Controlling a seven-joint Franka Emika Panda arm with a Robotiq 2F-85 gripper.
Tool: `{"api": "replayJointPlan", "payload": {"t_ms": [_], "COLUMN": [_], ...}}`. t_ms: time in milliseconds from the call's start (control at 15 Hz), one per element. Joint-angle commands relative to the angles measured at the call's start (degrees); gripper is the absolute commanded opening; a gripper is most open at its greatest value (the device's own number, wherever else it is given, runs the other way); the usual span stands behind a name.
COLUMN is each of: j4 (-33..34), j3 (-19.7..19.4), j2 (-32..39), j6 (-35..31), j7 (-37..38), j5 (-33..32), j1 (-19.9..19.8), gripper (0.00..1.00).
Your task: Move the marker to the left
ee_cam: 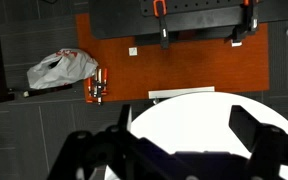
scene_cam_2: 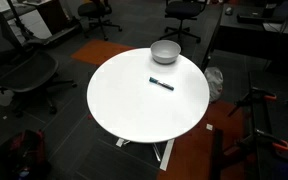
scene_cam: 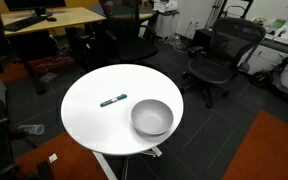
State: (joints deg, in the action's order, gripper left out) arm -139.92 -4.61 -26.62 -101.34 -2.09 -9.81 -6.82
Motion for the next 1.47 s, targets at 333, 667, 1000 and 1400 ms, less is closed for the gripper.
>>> {"api": "replayJointPlan", "payload": {"t_ms": [333,667,1000,1400], "j4": [0.1,1.4,3.2,6.4], "j3": [-0.3,0.7,2.9,4.0], "j2": [0.0,1.7,6.3,16.7], "j6": [0.1,-6.7,-17.0,-29.2], "j7": [0.1,2.6,5.9,9.4], "j5": [-0.1,0.9,2.4,3.9], "j1": [0.3,1.2,2.8,3.6], "gripper": [1.00,1.00,1.00,1.00]}}
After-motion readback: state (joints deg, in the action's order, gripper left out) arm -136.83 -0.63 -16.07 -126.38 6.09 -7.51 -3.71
